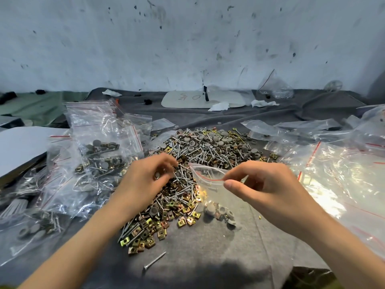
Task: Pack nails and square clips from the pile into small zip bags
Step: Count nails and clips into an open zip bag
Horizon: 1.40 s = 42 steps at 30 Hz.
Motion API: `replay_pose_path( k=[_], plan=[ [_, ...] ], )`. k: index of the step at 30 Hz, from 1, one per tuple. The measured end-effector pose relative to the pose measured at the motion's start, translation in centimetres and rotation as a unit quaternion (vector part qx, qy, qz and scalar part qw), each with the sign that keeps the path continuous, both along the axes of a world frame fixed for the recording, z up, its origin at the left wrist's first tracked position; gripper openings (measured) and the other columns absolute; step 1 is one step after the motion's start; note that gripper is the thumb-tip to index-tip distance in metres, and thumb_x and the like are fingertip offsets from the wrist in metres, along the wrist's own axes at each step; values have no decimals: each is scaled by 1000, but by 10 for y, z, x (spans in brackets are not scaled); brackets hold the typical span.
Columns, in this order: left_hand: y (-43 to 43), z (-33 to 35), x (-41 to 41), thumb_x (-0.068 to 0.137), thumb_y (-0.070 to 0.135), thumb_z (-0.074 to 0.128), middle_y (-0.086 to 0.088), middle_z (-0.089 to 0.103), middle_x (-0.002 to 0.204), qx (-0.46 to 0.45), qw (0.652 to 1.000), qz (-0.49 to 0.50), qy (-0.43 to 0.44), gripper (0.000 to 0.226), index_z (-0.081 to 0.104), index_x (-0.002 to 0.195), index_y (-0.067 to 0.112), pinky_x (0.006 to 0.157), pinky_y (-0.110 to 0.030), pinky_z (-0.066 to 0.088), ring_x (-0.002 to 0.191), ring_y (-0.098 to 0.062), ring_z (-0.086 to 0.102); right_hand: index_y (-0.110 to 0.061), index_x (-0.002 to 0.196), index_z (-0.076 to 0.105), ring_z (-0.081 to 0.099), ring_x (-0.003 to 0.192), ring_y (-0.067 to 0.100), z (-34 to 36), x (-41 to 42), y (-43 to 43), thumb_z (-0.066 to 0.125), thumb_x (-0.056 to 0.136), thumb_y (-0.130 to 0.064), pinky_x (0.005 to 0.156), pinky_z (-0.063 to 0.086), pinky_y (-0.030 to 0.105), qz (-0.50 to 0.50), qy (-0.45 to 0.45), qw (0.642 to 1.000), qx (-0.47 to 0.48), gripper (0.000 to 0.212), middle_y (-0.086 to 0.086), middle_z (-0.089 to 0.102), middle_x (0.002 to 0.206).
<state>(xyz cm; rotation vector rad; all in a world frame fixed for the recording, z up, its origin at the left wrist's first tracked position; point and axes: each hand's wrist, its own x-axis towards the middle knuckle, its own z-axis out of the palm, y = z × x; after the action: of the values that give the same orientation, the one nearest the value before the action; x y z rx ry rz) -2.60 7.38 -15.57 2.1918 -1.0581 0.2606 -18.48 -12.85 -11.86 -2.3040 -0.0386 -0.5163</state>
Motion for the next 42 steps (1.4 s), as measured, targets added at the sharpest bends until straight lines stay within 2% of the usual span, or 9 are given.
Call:
replay_pose_path(
  k=[2,4,9,14,20,23,27,31,42],
  plan=[
    [-10,19,-17,80,26,66,14,67,87,-125,988,-86,11,24,62,103,30,73,-15,54,82,-6,67,-23,85,74,56,64,0,0,0,0,68,83,-31,54,38,9,-1,-1,1000,-1,10,-17,64,71],
    [-21,32,-31,82,25,66,11,68,90,-158,975,-157,12,27,61,108,26,75,-19,54,85,-9,67,-24,85,74,56,64,1,-1,0,2,69,83,-31,54,38,9,0,-2,1000,0,9,-16,64,71],
    [-42,35,-46,80,10,74,11,70,89,-70,982,-165,-55,42,59,117,23,75,-11,45,81,-2,64,-25,85,73,57,66,7,-1,-3,0,67,82,-33,56,41,16,4,-4,1000,-11,11,-16,65,74],
    [-39,35,-41,84,27,65,12,68,95,-83,982,-152,-72,38,57,121,30,85,-42,50,92,-10,64,-22,84,72,57,68,8,-4,-2,-7,73,81,-15,58,43,15,-20,-27,998,-54,7,-16,64,74],
    [-36,31,-25,83,29,65,9,53,128,17,992,-120,-14,16,68,97,20,106,-32,38,119,-6,48,-18,80,68,56,69,11,-7,3,-12,75,79,-6,59,45,20,-37,-67,993,-87,14,-12,61,72],
    [-40,33,-21,84,12,67,5,61,115,16,993,-110,28,9,67,93,14,95,-28,48,102,-5,58,-21,79,64,57,71,10,-5,6,-17,72,81,-6,59,45,18,-43,-69,994,-73,17,-14,60,72],
    [-47,50,-26,85,12,64,9,66,93,-100,984,-147,-12,11,67,95,12,73,-17,53,83,-5,62,-19,82,62,58,69,13,7,7,-27,69,84,-11,58,45,17,-69,-176,980,-63,11,-13,61,73],
    [-54,51,-27,82,4,68,9,67,87,-24,988,-151,3,14,70,94,9,74,-15,53,80,-3,64,-23,79,63,56,67,13,0,13,-34,73,82,-7,58,45,20,-67,-121,987,-86,19,-14,61,69],
    [-48,35,-27,79,10,72,9,70,82,-70,985,-118,104,49,58,114,42,72,-16,54,76,-3,67,-26,95,66,65,72,12,-15,5,-47,71,80,-20,62,47,16,-56,-123,990,44,17,-11,71,80]
  ],
)
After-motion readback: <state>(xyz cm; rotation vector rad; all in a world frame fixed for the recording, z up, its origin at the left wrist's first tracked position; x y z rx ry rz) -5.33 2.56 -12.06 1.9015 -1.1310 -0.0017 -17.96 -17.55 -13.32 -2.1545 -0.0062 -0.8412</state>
